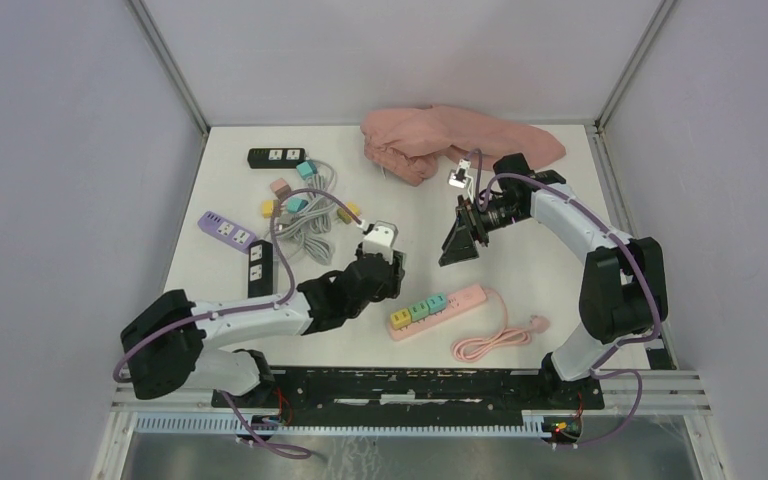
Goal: Pull the plug off the socket
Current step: Place the plug at the center of the board.
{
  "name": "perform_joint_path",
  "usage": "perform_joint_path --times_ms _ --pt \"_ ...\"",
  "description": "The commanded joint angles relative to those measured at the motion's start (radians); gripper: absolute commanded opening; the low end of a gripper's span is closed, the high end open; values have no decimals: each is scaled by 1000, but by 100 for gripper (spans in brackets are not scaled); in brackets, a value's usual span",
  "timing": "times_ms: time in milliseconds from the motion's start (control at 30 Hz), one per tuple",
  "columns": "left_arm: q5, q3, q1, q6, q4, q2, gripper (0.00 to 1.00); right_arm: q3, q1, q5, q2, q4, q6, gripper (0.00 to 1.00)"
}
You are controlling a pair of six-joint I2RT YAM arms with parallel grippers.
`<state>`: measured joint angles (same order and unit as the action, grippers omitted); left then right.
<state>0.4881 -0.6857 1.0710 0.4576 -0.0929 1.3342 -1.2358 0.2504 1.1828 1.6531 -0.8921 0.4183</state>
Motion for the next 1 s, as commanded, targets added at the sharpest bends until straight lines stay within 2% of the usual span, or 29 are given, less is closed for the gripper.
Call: perform_joint_path --times_ms 0,167,500,967 --pt "3 70 -76 98 -90 -96 3 -40 -5 3 -12 -9 29 100" --pt "-12 134 -151 148 -100 -140 3 -37 -11 -6 -13 3 14 100" --pt "-7 186 -241 217 -97 -118 3 -34 -19 -11 -13 11 6 100" --pt "35 106 -306 273 21 23 4 -33 -20 -10 -8 12 4 100"
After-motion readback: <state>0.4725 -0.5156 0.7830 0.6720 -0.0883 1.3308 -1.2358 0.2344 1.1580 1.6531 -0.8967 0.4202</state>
